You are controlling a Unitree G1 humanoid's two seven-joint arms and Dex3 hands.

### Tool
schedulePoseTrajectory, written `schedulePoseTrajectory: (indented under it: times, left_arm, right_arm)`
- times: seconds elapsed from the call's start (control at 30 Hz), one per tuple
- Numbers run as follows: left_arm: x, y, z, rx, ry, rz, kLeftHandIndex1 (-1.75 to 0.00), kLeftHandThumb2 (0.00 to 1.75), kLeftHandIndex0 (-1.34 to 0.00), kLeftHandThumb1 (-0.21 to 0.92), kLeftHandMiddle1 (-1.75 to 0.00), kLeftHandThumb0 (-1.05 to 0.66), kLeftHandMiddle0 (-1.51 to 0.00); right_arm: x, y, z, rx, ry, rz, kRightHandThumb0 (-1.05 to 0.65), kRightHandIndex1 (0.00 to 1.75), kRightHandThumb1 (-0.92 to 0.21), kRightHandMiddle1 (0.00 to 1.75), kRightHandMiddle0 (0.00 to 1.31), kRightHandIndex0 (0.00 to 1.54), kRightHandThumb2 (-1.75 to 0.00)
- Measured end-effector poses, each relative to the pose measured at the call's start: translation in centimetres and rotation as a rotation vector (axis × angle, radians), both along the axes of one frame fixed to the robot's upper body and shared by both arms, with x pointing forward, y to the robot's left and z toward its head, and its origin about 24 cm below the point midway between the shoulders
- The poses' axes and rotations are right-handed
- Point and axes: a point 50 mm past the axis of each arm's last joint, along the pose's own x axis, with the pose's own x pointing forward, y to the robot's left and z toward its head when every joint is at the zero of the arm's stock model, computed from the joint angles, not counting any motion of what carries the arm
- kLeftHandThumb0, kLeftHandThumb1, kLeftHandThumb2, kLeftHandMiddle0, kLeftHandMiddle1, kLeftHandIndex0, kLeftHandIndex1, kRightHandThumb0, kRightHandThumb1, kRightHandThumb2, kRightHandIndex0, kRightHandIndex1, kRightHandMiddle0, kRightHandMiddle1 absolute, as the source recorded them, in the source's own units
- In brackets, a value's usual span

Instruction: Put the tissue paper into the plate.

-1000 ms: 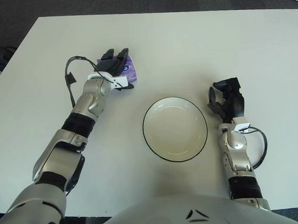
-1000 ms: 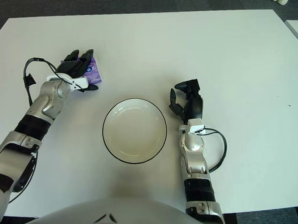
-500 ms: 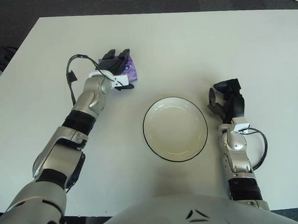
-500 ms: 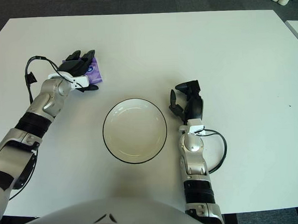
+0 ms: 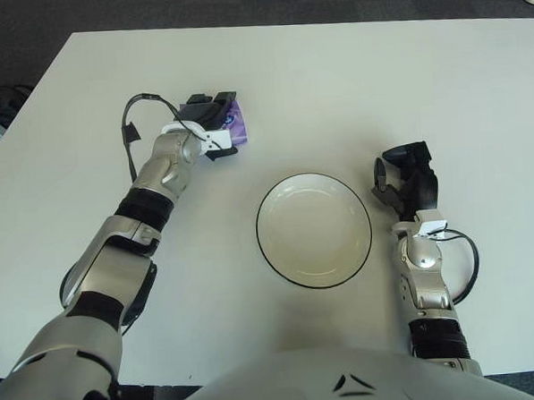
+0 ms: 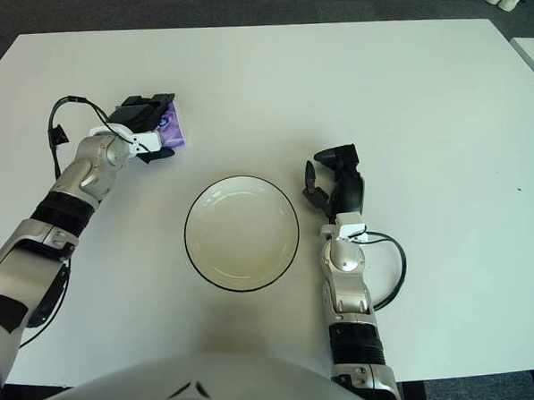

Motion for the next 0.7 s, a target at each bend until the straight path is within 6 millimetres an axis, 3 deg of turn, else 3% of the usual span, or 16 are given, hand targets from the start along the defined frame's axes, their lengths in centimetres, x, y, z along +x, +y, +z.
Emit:
schedulePoseTrajectory:
  times: [0.07,0.13,0.27,0.37,0.43,0.7]
  left_arm:
    - [0.04,-0.01,-0.06,-0.015,-0.011,0.008,-1.67,1.16,-0.06,0.31,-1.71,-0.01,-0.40]
    - [0.07,-0.01,-0.09,-0.027,-0.022,0.015,-1.71,1.23,-0.11,0.32,-1.73,0.22,-0.49]
    - [0.09,-0.22,-0.10,-0.057,-0.034,0.023,-1.74,1.35,-0.20,0.27,-1.74,0.43,-0.61]
    - [0.11,-0.33,-0.14,-0.070,-0.040,0.029,-1.68,1.40,-0.39,0.22,-1.74,0.13,-0.69]
    - [0.13,-0.32,-0.20,-0.074,-0.045,0.033,-1.66,1.43,-0.45,0.20,-1.75,0.06,-0.72]
    - [0.20,-0.41,-0.30,-0.078,-0.057,0.040,-1.63,1.53,-0.57,0.10,-1.75,-0.01,-0.80]
  right_arm:
    - [-0.03,0.01,-0.03,-0.001,-0.003,0.001,-0.38,1.20,-0.70,1.75,0.33,0.59,-0.84]
    - [-0.04,0.01,-0.03,-0.002,-0.006,0.001,-0.38,1.20,-0.70,1.75,0.33,0.60,-0.84]
    - [-0.08,0.01,0.03,-0.003,-0.020,0.003,-0.39,1.19,-0.68,1.75,0.34,0.61,-0.86]
    - [-0.11,0.04,0.06,-0.004,-0.031,0.004,-0.39,1.18,-0.68,1.75,0.34,0.61,-0.87]
    - [-0.12,0.05,0.06,-0.005,-0.036,0.005,-0.38,1.18,-0.68,1.75,0.34,0.61,-0.86]
    - [-0.11,0.06,0.01,-0.008,-0.030,0.009,-0.38,1.17,-0.73,1.75,0.31,0.59,-0.80]
